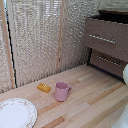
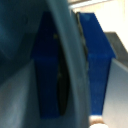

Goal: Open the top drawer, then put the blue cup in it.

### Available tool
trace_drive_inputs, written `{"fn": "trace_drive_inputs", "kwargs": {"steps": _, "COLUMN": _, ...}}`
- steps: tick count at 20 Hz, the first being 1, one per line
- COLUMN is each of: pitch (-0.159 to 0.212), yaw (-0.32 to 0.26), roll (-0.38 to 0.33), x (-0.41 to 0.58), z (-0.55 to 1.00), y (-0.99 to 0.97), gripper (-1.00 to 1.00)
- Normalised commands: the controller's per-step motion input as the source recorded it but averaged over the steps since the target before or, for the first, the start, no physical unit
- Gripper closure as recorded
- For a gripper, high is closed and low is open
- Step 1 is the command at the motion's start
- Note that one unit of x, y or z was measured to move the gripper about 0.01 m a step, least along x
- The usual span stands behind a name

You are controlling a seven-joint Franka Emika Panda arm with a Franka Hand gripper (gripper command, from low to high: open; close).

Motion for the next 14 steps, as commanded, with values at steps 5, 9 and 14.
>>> {"fn": "trace_drive_inputs", "kwargs": {"steps": 5, "pitch": 0.149, "yaw": 0.0, "roll": -0.002, "x": 0.0, "z": -0.13, "y": -0.46, "gripper": 1.0}}
{"fn": "trace_drive_inputs", "kwargs": {"steps": 9, "pitch": 0.104, "yaw": 0.023, "roll": -0.012, "x": 0.0, "z": -0.03, "y": -0.61, "gripper": 1.0}}
{"fn": "trace_drive_inputs", "kwargs": {"steps": 14, "pitch": 0.099, "yaw": 0.051, "roll": -0.005, "x": 0.0, "z": -0.02, "y": -0.63, "gripper": 1.0}}
